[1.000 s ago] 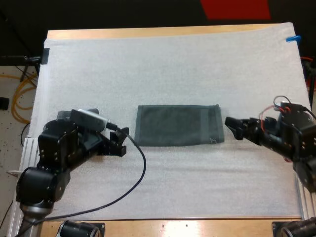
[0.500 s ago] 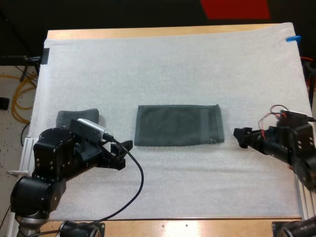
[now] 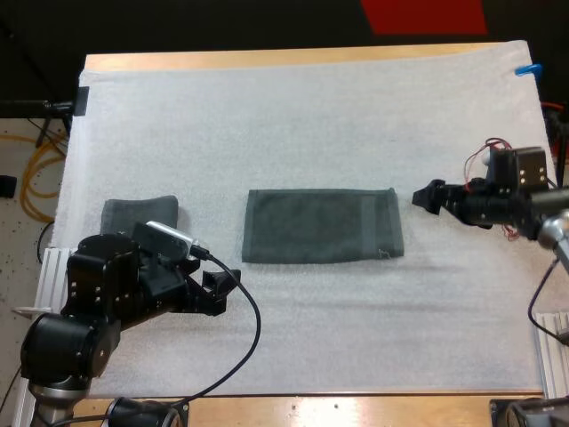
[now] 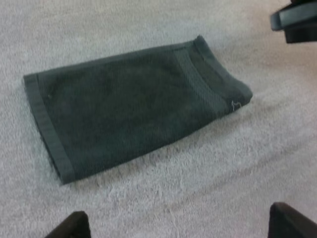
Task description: Pick towel from pile fold and stack
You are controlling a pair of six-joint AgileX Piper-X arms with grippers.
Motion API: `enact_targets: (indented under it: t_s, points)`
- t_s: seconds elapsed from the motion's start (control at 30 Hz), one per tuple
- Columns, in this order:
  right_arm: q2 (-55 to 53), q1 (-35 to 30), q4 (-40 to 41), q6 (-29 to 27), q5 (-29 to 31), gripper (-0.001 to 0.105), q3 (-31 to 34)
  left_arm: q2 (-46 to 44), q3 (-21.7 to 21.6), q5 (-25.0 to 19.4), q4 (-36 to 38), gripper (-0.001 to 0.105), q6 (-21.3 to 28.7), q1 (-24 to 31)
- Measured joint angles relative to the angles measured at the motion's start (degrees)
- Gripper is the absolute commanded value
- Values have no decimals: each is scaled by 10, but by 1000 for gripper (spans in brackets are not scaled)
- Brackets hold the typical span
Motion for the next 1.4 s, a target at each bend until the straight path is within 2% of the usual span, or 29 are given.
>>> enact_targets:
  t_s: [0.13, 0.4, 0.57, 0.73, 0.9, 1.2, 1.4]
  points:
    - [58, -20, -1, -30, -39, 82, -21, 0, 0, 0, 6, 69, 0, 0]
    - [127, -20, -1, -68, -52, 82, -28, 0, 0, 0, 8, 69, 0, 0]
    - [158, -20, -9, -68, -107, 82, -28, 0, 0, 0, 26, 69, 0, 0]
    - [169, -20, -13, -68, -130, 82, -31, 0, 0, 0, 34, 69, 0, 0]
    - [176, -10, -16, -66, -141, 82, -35, 0, 0, 0, 34, 69, 0, 0]
    - [198, 54, -48, -26, -150, 82, -46, 0, 0, 0, 35, 69, -4, 0]
    - [199, 90, -56, -20, -139, 82, -48, 0, 0, 0, 36, 69, -6, 0]
